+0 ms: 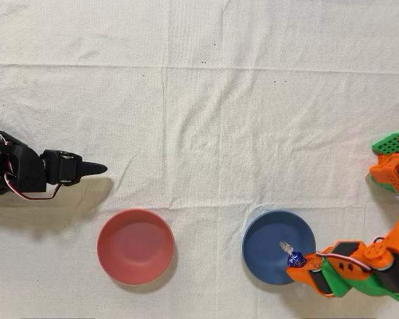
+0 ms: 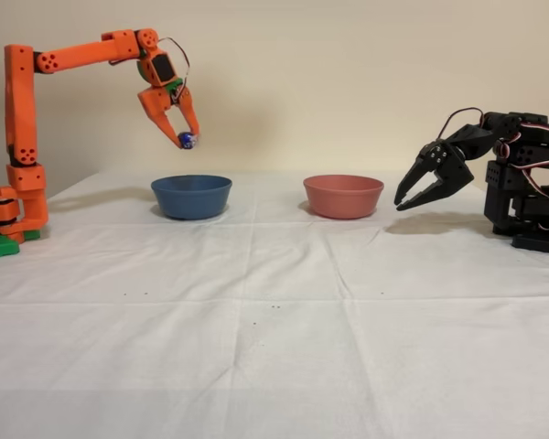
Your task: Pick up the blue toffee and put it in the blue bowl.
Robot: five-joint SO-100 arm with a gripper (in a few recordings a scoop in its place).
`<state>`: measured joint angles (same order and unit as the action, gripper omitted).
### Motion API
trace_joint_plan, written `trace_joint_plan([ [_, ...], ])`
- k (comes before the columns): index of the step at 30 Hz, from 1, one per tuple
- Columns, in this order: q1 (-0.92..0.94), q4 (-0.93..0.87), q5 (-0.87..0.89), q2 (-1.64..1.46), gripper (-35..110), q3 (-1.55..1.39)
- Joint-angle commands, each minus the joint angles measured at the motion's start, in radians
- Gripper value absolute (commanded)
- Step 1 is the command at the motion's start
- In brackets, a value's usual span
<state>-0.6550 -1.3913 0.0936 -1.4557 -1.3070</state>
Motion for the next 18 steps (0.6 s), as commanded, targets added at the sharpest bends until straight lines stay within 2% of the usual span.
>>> trace_joint_plan([
  [1,-0.032,0.015,0.015,0.008,18,0.021],
  [18,-0.041,0.008,0.052,0.272,18,0.233],
])
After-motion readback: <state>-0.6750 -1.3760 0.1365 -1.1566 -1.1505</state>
